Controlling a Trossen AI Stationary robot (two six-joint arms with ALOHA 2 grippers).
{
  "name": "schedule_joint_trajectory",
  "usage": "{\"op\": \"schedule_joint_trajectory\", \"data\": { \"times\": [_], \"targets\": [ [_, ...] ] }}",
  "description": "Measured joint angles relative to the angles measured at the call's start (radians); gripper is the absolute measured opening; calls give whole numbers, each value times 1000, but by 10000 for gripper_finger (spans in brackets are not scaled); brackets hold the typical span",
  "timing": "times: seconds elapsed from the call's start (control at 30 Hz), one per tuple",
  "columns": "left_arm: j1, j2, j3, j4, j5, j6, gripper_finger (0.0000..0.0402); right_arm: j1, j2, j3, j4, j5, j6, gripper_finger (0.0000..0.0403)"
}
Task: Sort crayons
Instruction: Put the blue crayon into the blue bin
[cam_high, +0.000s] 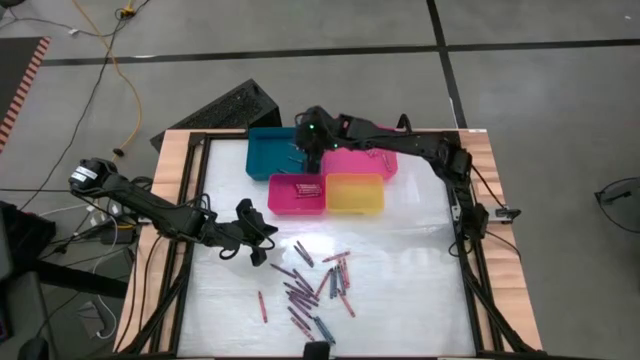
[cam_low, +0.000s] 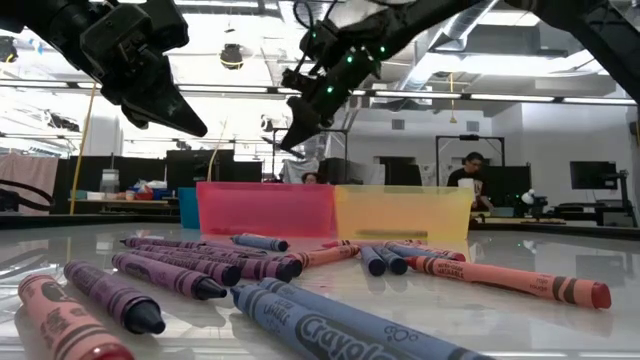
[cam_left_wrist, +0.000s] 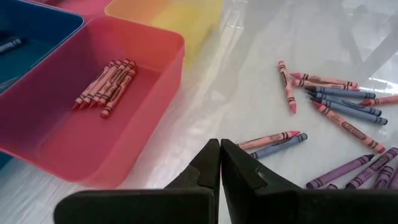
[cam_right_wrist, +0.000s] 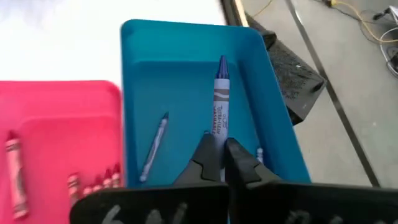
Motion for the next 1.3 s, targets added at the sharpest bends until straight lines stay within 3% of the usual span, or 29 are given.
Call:
{"op": "schedule_joint_trajectory", "data": {
  "times": [0.27, 1.1, 1.3],
  "targets": [
    [0, 0, 0, -1, -2, 0, 0, -21, 0, -132, 260, -6, 34, 1],
    [0, 0, 0, -8, -35, -8, 0, -45, 1, -186, 326, -6, 105, 3],
    [0, 0, 0, -11, -36, -12, 0, -49, 73, -184, 367, -8, 118, 3]
  ]
}}
